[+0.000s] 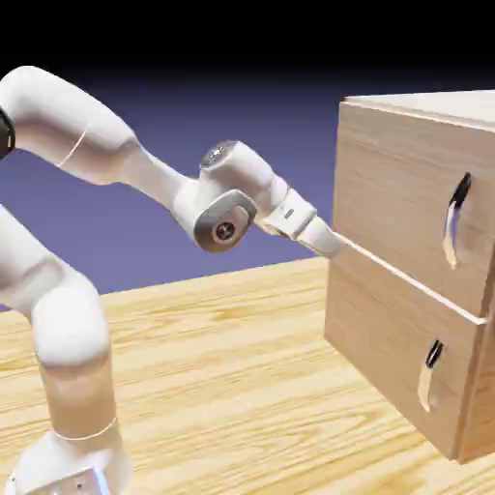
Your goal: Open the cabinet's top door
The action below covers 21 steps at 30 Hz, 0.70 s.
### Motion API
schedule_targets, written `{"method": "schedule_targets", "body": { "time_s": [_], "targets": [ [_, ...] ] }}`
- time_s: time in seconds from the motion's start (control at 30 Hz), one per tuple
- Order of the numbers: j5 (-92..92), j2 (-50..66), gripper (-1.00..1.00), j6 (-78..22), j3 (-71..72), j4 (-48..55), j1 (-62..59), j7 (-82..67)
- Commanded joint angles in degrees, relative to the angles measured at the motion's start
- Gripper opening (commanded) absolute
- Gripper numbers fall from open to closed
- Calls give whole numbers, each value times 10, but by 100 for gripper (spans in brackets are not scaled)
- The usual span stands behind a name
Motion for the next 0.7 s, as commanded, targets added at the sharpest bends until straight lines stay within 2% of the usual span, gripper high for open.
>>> {"method": "schedule_targets", "body": {
  "time_s": [0.0,0.67],
  "targets": [
    [-25,-5,0,-1,-11,5,10,16],
    [-523,-109,0,-18,-240,111,206,332]
  ]
}}
